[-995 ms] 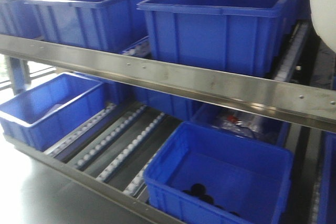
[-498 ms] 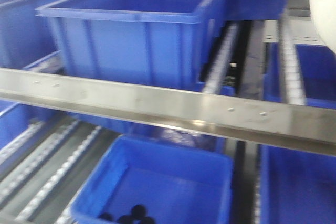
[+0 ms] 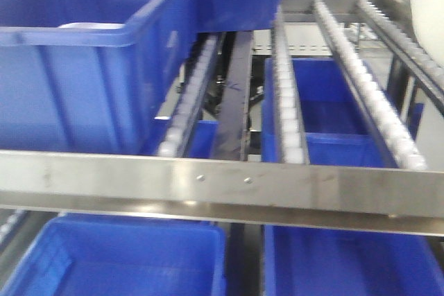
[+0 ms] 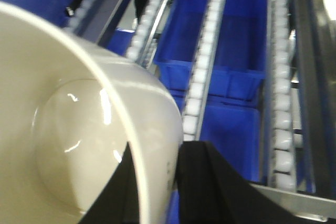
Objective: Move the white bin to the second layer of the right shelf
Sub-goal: 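Drive up to the shelf's second-layer roller lanes holding the bin, then swing the right gripper with the white bin over the roller lane, then lower the white bin onto the rollers beside the blue crate, then open the right gripper and lift it off the bin rim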
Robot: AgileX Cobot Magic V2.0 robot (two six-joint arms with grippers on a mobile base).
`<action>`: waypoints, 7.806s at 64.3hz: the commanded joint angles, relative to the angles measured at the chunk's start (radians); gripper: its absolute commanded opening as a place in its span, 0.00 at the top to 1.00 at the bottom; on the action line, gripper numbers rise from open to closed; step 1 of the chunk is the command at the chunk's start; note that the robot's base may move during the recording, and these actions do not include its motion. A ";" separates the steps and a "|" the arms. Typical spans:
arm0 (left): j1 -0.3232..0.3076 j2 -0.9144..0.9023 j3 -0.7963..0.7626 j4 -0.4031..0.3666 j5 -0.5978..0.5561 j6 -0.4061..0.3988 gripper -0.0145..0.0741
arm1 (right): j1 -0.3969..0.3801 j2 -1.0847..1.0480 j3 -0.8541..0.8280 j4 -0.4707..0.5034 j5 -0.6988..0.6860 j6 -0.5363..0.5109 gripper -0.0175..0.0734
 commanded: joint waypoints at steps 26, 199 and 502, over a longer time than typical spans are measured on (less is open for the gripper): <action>-0.004 -0.014 0.037 -0.005 -0.084 -0.004 0.74 | -0.005 0.007 -0.033 -0.006 -0.104 0.001 0.77; -0.004 -0.014 0.037 -0.005 -0.084 -0.004 0.74 | -0.005 0.011 -0.033 0.001 -0.116 0.001 0.77; -0.004 -0.014 0.037 -0.005 -0.084 -0.004 0.74 | -0.006 0.635 -0.349 0.049 -0.308 0.001 0.53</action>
